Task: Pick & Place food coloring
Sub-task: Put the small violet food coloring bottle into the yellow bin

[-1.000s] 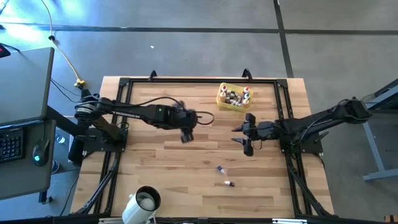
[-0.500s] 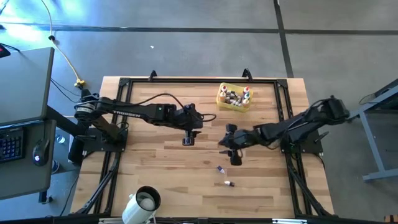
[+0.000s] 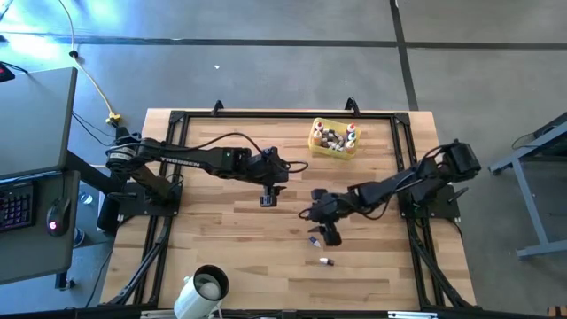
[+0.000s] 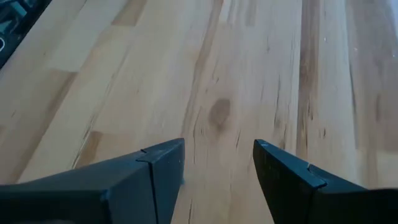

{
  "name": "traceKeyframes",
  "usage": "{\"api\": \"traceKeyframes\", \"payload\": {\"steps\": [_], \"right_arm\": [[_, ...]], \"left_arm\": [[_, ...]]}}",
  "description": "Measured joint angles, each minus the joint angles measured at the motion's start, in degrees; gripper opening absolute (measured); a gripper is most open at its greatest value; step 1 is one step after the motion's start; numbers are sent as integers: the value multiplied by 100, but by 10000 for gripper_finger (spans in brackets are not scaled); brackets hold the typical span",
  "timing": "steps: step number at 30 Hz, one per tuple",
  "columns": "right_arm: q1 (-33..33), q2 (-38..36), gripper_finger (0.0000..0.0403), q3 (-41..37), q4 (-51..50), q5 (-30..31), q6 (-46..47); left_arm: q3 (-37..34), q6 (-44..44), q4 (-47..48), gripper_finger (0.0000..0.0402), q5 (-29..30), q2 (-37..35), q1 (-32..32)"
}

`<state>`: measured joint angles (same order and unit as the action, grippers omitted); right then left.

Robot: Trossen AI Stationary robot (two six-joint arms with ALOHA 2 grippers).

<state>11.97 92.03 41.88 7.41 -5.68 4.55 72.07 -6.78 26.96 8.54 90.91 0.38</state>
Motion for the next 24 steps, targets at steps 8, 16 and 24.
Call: {"api": "traceKeyframes", "payload": {"steps": [8,16,24], "right_arm": [[748,162,182,18,-44,999,807],[1475,210,163,18,-97,2270,2017],[1622,286,152,18,-137,2464,2607]], "left_arm": [[0,-39,-137,202,70,2,0],[0,-54,-298,202,243,4,0],[0,-49,-287,202,243,4,-2]]}}
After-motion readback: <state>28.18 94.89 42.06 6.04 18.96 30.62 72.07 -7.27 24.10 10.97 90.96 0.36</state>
